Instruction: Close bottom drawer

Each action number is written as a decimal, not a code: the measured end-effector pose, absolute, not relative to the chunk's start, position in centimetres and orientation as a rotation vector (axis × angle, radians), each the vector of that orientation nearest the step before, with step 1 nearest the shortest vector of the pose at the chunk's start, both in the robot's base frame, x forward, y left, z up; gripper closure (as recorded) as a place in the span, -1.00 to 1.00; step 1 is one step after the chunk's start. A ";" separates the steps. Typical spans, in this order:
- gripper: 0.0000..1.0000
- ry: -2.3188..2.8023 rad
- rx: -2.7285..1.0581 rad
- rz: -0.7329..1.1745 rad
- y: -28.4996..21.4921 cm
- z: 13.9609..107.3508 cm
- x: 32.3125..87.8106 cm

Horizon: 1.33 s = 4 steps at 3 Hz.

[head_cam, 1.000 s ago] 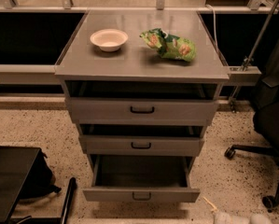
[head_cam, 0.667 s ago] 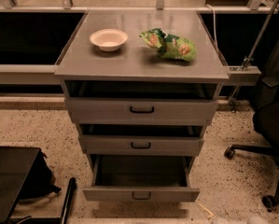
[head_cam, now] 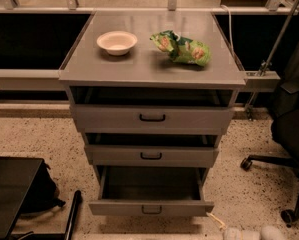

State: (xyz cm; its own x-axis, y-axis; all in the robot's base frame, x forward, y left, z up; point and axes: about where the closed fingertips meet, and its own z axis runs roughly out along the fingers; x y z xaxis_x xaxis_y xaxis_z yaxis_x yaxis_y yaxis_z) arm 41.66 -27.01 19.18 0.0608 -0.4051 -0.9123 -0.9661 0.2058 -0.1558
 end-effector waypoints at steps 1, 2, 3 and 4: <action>-1.00 1.521 -1.324 0.764 -25.9 17.6 43.9; -1.00 1.545 -1.288 0.782 -25.5 16.0 46.2; -1.00 1.558 -1.269 0.791 -25.3 15.2 47.5; -1.00 1.565 -1.259 0.796 -25.2 14.7 48.2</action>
Offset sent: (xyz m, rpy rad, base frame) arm 0.0788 0.0101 -0.0520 0.0589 0.0802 -0.0639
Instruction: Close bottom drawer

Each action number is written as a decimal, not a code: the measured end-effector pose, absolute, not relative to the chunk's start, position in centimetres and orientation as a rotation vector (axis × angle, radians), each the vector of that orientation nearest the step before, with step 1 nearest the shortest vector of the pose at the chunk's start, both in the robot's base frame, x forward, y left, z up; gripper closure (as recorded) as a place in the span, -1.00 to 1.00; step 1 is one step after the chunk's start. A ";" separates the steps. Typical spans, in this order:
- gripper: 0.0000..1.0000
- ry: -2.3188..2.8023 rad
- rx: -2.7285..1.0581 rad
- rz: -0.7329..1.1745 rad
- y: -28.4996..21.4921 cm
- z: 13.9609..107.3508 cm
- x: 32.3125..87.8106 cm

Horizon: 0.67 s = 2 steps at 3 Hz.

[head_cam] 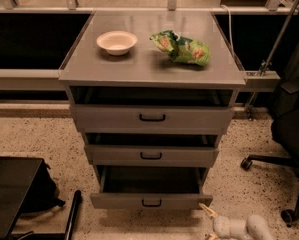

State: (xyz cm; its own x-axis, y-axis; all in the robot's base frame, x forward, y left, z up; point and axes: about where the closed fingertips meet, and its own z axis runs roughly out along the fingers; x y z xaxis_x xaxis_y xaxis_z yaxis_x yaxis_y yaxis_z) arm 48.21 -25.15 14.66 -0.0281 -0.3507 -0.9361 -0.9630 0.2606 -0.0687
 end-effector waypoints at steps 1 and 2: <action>-1.00 1.660 -1.311 0.759 -25.9 14.3 50.2; -1.00 1.755 -1.290 0.711 -26.7 14.2 52.7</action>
Offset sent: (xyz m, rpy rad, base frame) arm 0.0779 -0.0352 0.0024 -0.2283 0.1199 -0.1322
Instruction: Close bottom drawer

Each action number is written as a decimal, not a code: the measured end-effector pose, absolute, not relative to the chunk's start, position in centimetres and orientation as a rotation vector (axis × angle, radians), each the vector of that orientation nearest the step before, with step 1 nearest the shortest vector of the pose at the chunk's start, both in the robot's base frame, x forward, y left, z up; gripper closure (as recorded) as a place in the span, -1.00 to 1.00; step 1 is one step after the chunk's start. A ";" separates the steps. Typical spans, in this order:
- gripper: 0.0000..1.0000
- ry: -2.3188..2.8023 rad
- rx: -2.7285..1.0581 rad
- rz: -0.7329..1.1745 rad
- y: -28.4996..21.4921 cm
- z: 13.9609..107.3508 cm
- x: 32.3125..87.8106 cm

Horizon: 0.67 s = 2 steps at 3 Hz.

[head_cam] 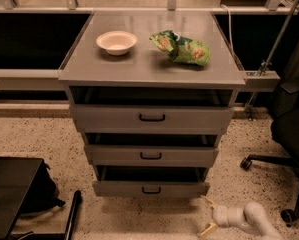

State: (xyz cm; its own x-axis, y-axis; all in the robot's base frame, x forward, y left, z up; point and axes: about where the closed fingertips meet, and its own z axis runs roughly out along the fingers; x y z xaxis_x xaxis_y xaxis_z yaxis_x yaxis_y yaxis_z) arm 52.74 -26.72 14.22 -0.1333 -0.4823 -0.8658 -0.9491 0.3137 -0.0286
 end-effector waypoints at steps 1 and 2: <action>-1.00 1.755 -1.290 0.712 -26.7 14.2 52.7; -1.00 1.780 -1.288 0.713 -26.7 14.1 54.4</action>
Offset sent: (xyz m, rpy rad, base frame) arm 0.0509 -0.0111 -0.0058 -0.0341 0.0450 -0.0235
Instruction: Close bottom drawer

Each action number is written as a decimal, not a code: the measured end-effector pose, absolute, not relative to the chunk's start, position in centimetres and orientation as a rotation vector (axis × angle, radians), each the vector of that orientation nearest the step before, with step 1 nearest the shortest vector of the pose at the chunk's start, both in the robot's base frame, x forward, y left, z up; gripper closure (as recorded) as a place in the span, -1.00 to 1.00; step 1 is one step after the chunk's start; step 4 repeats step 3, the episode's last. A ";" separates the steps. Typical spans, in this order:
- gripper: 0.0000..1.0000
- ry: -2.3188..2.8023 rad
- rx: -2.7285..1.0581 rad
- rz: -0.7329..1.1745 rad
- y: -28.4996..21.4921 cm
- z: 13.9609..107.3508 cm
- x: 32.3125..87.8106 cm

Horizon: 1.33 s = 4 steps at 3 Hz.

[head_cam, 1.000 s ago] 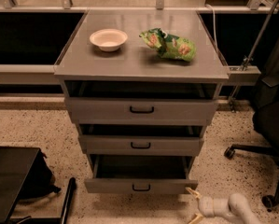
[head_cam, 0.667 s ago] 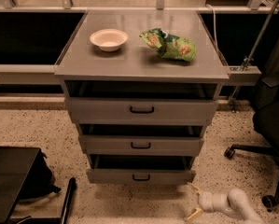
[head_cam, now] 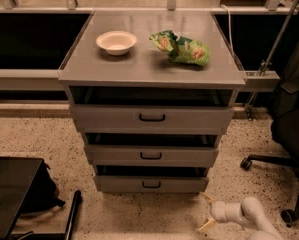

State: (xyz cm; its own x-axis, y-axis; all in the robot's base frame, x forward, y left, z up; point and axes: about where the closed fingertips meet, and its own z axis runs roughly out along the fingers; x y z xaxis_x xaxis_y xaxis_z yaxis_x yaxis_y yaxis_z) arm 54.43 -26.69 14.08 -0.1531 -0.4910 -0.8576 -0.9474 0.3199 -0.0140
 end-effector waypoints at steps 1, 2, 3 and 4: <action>-1.00 1.846 -1.282 0.663 -27.2 14.6 59.1; -1.00 1.902 -1.263 0.598 -27.3 15.5 62.7; -1.00 1.902 -1.263 0.598 -27.3 15.5 62.7; -1.00 1.902 -1.263 0.598 -27.3 15.5 62.7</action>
Offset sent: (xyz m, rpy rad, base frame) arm 0.1792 -0.0381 0.0379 -0.1985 0.0045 -0.1957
